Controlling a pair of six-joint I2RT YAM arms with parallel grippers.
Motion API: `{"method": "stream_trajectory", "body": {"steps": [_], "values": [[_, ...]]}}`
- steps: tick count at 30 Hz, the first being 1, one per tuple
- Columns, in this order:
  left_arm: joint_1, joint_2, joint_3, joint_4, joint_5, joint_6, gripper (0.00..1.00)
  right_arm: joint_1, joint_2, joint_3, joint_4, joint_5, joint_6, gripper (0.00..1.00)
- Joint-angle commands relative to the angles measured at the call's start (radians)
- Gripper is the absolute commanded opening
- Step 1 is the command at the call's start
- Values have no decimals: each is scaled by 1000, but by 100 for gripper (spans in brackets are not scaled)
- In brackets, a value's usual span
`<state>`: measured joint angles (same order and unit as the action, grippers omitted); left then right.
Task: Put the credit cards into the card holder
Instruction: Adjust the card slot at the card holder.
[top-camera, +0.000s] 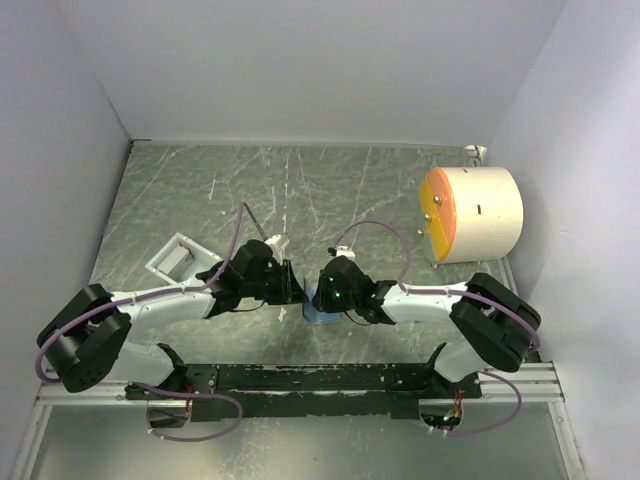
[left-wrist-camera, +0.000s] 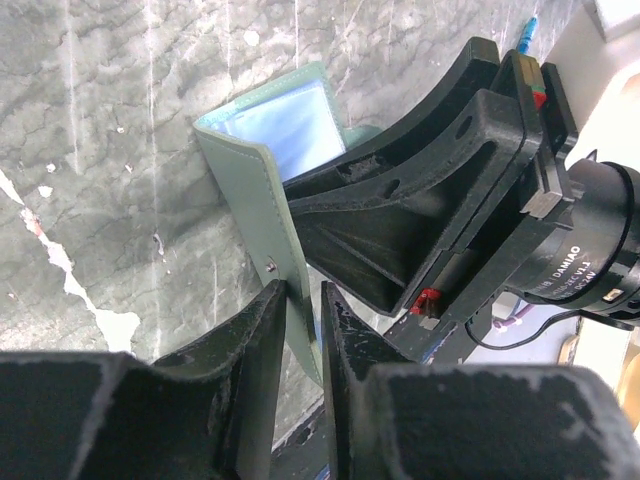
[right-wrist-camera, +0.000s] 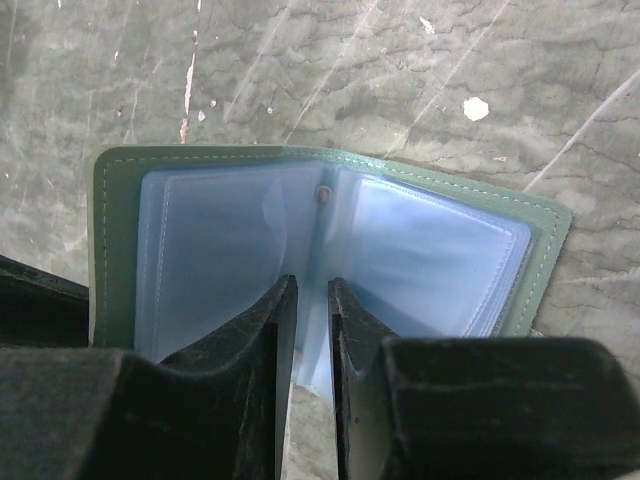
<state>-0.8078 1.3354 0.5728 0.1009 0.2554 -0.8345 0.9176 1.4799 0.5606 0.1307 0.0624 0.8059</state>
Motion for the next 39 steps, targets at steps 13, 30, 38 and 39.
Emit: {"method": "stream_trajectory", "body": {"steps": [13,30,38,39], "values": [[2,20,6,12,-3,22,12,3,26,-25,-19,0,4,20],[3,-23,-53,147,100,6,8,3,42,-31,33,-36,14,20],[2,-18,-63,188,126,13,11,3,58,-21,33,-50,9,20],[3,-16,-63,190,130,15,11,3,59,-20,33,-49,9,20]]}}
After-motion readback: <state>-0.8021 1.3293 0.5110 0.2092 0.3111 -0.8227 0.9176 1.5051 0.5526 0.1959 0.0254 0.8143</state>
